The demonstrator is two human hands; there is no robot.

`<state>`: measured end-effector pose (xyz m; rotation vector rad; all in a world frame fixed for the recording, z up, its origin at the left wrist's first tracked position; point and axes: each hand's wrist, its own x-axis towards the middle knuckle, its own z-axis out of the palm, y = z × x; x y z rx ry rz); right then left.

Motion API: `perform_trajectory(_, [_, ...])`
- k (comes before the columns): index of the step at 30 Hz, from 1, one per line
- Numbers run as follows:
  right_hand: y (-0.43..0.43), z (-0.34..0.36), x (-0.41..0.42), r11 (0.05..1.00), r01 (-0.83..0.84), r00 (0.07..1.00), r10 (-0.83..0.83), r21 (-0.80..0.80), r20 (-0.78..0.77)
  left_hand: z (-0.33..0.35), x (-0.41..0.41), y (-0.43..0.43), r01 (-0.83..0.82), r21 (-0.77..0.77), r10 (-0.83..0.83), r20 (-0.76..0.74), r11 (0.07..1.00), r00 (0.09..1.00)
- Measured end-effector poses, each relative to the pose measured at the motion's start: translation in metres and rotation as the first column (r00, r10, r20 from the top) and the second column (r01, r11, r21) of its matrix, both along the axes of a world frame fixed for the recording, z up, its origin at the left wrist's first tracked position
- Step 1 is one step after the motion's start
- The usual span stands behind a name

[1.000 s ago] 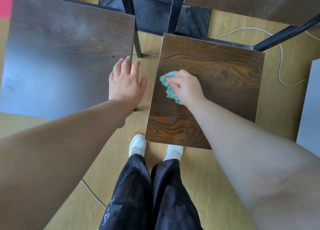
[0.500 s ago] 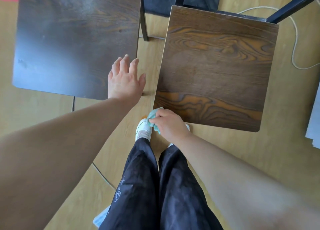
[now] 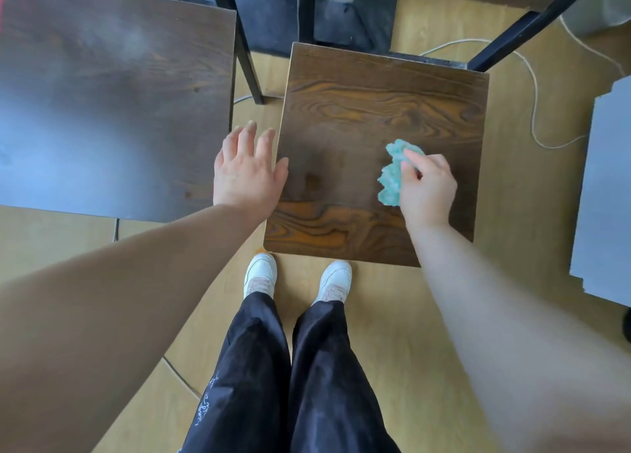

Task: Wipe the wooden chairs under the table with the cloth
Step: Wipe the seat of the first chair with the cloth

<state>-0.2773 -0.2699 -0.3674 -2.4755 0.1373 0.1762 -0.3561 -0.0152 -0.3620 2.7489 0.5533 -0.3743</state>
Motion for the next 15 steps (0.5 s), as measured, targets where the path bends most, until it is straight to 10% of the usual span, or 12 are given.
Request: perform_trajectory(15, [-0.002, -0.027, 0.097, 0.887, 0.458, 0.884, -0.461, -0.05, -0.083, -0.01, 0.063, 0.004, 0.024, 0.002, -0.024, -0.036, 1.0, 0.999])
